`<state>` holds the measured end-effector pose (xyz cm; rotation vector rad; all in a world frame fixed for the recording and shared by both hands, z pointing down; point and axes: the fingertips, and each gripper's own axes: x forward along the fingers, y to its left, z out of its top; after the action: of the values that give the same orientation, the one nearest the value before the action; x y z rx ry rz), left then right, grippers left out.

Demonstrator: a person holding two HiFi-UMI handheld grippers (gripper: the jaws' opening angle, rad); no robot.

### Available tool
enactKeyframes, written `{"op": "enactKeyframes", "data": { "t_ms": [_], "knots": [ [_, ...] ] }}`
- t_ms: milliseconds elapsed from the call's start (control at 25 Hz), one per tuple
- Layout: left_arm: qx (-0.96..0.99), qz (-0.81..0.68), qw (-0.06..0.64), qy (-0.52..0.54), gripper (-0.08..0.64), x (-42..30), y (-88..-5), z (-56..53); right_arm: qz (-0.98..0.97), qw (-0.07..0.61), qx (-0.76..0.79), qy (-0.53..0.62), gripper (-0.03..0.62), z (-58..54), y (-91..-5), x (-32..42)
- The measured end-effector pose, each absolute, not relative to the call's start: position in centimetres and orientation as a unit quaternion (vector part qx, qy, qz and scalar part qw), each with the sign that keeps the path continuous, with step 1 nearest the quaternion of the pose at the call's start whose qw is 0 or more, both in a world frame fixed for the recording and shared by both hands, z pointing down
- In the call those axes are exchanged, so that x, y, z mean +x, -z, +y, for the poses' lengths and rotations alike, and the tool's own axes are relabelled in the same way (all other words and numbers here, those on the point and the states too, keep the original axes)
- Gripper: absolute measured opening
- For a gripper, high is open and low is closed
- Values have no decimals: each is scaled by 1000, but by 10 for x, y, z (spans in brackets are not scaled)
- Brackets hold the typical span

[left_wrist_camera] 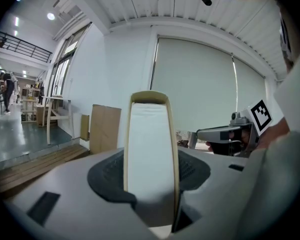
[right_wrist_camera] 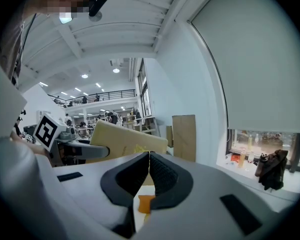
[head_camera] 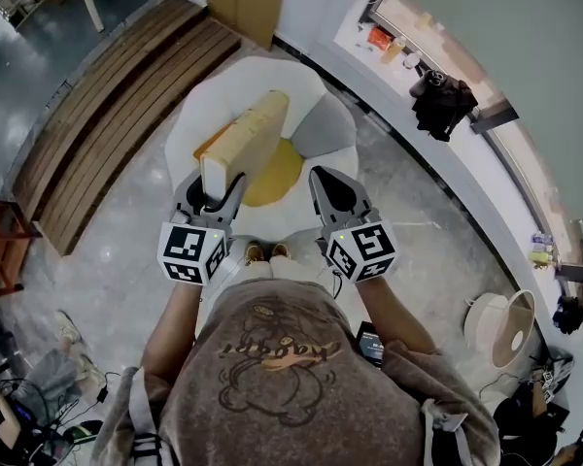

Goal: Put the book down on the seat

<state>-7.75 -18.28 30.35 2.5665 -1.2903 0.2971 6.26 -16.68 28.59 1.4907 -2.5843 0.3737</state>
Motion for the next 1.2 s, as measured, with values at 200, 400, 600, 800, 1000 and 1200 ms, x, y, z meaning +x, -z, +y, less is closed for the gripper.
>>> {"op": "enactKeyframes", "data": {
  "t_ms": [200, 400, 600, 800, 1000, 1200],
  "knots": [
    [881, -441, 133, -112, 216, -67, -314, -198, -862, 80, 483, -129, 20, -184, -299, 64],
    [880, -439, 138, -117, 216, -58, -329, -219, -870, 97, 467, -126, 20, -206, -318, 60],
    [877, -442, 147, -123, 216, -47, -352, -242, -873, 105, 460, -124, 20, -230, -337, 66],
    [872, -446, 157, -127, 216, -44, -382, -262, -865, 109, 473, -125, 20, -250, -365, 78],
    [867, -451, 165, -133, 216, -44, -418, -277, -860, 111, 481, -131, 20, -262, -398, 85],
    [862, -454, 177, -138, 216, -42, -456, -284, -861, 123, 475, -136, 20, -263, -438, 85]
  ]
}}
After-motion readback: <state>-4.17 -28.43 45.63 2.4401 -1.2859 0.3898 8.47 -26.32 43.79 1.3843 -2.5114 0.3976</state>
